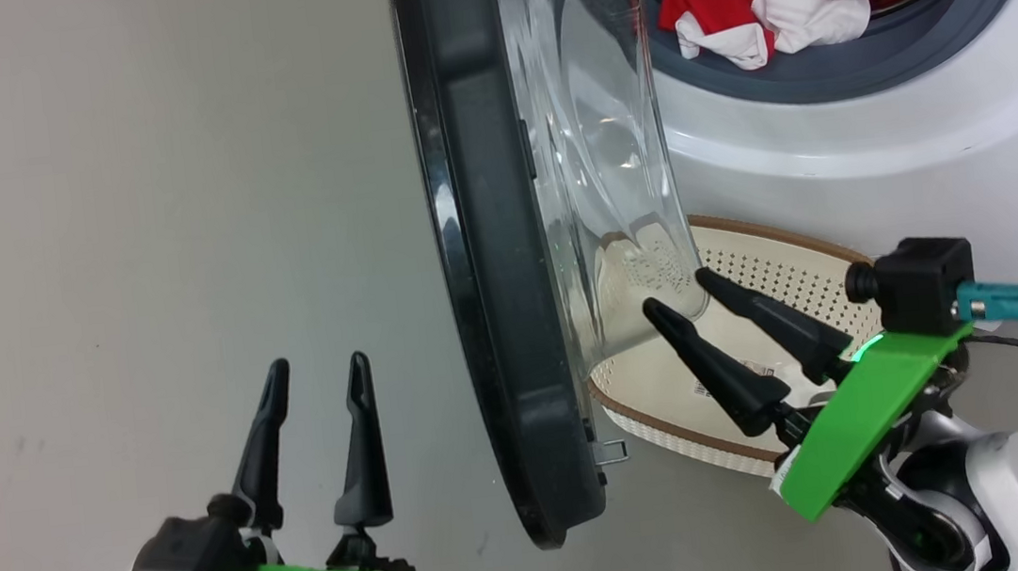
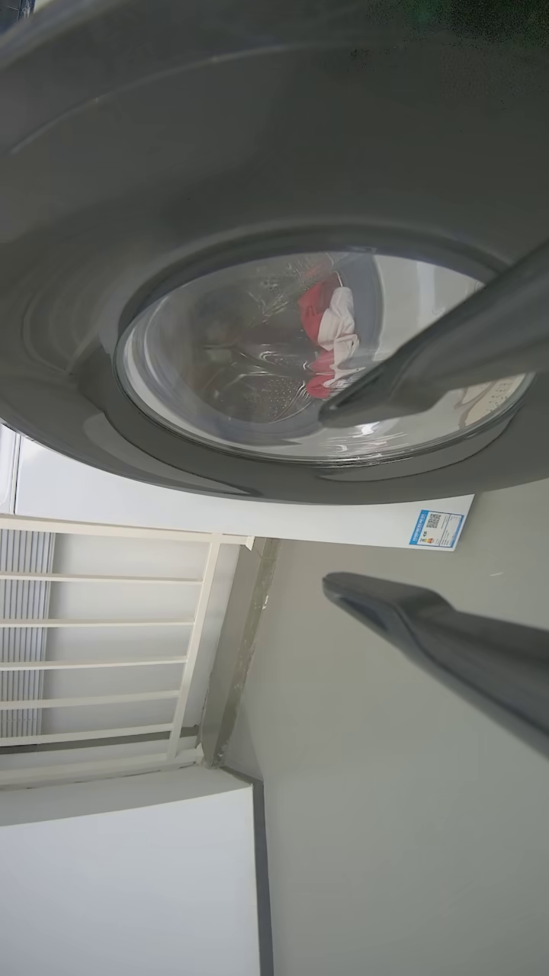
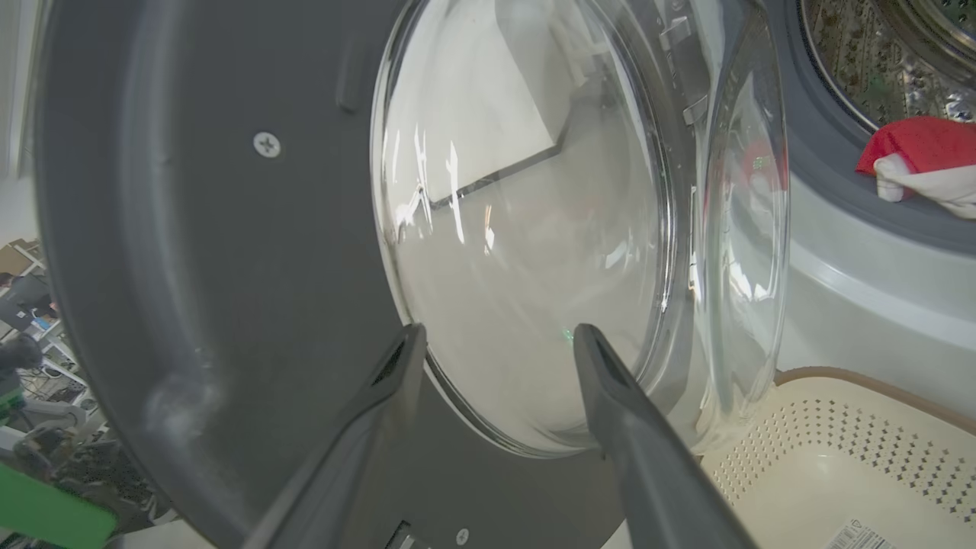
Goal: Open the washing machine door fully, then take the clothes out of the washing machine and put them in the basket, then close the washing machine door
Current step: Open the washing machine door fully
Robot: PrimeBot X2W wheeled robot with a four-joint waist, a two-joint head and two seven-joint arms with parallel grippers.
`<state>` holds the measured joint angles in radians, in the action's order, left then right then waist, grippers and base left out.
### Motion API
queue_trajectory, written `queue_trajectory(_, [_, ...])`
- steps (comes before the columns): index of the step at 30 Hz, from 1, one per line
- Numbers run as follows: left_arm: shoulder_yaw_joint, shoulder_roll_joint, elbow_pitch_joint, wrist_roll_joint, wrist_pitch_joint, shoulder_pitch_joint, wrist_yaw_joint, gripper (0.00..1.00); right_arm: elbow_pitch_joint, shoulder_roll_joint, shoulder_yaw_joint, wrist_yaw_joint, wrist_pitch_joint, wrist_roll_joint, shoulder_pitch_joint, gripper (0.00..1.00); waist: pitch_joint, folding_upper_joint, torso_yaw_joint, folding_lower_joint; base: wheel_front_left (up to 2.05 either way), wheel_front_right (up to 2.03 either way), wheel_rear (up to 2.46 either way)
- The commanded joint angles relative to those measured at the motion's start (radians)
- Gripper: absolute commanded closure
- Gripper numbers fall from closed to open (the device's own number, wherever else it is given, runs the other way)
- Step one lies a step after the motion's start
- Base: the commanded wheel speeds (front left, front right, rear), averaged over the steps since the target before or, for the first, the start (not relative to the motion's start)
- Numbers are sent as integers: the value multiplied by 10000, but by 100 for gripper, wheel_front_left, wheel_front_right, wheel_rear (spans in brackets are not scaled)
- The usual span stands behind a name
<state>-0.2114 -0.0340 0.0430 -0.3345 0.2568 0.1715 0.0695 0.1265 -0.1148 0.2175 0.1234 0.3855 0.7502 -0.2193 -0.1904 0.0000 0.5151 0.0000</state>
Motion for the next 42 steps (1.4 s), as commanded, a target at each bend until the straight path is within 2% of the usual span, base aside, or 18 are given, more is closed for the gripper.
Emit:
queue_trajectory(1, [370,-162,-295,74,49,-81,-37,0,299,-68,299,73,-434,-515,38,0,20,0,-2,0,0,0,0])
queue_trajectory(7, [428,-162,-339,174,49,-247,-105,0,-119,-191,105,73,-2297,-2272,223,0,126,0,-12,0,0,0,0])
queue_trajectory(20, [641,-162,-587,472,49,-625,-214,0,-928,439,-638,73,-5094,-4977,907,0,361,0,-90,0,0,0,0])
queue_trajectory(29, [822,-162,-927,497,49,-863,-163,0,-1441,623,-732,73,-5896,-5628,1389,0,359,0,-219,0,0,0,0])
queue_trajectory(38, [706,-162,-667,517,49,-892,-126,0,-1582,642,-680,73,-6063,-5474,1473,0,387,0,-237,0,0,0,0])
queue_trajectory(39, [691,-162,-642,532,49,-892,-150,25,-1598,642,-681,73,-6069,-5443,1472,0,397,0,-234,0,0,0,0])
queue_trajectory(40, [675,-162,-650,561,49,-878,-186,74,-1611,643,-686,73,-6075,-5418,1468,0,404,0,-232,0,0,0,0])
queue_trajectory(41, [662,-162,-678,591,49,-864,-216,100,-1624,643,-693,73,-6081,-5384,1463,0,413,0,-232,0,0,0,0])
queue_trajectory(42, [645,-162,-737,612,49,-837,-254,100,-1637,643,-698,73,-6087,-5350,1461,0,423,0,-232,0,0,0,0])
